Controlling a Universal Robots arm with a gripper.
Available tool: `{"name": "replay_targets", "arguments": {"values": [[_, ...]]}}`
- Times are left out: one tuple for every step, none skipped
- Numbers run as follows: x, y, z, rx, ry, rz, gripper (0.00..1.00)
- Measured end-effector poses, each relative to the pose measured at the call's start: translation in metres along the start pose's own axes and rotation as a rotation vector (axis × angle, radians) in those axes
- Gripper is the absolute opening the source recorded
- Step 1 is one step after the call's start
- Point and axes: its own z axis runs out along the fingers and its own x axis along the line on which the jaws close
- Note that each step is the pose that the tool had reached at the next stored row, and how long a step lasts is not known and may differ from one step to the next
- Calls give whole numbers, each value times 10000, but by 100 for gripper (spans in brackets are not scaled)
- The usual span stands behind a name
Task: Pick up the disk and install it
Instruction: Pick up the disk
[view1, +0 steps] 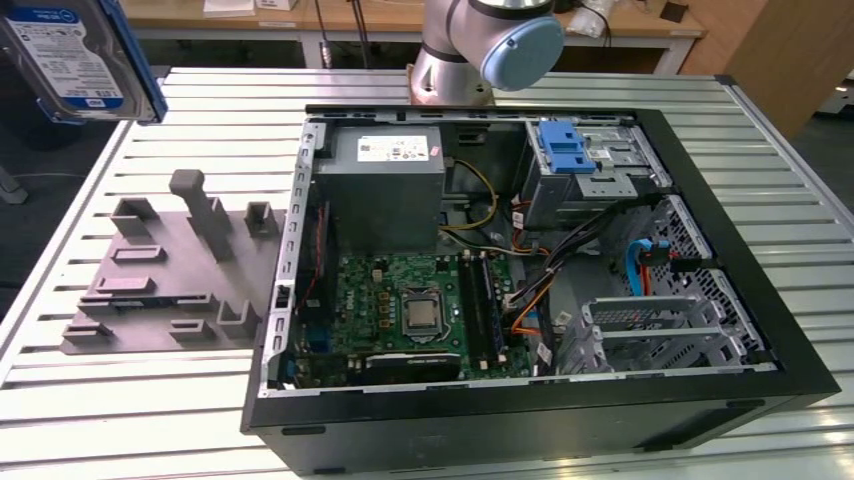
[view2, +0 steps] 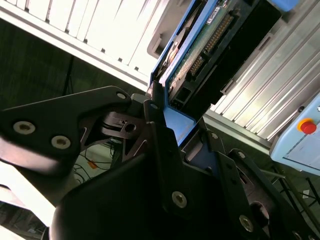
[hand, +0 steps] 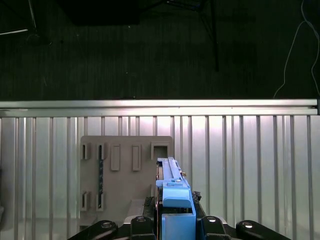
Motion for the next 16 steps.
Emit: {"name": "replay_targets", "arguments": {"values": [[0, -3, -1, -1, 0, 0, 36], [0, -4, -1, -2, 0, 0, 36], [0, -6, 0, -1, 0, 0, 36], [0, -9, 0, 0, 0, 0, 36], [0, -12, 0, 0, 0, 0, 36], [0, -16, -1, -1, 1, 0, 36], [0, -19, -1, -1, 0, -1, 36], [0, -22, -1, -1, 0, 0, 36], [0, -24, 0, 0, 0, 0, 36], [0, -27, -2, 0, 0, 0, 36], [0, -27, -4, -1, 1, -1, 36], [-1, -27, -4, 0, 1, -1, 36], [-1, -27, -4, -1, 2, -1, 36], [-1, -27, -5, 0, 1, 0, 36], [-1, -27, -6, -1, 2, 0, 36], [-2, -27, -7, -1, 2, 0, 36]]}}
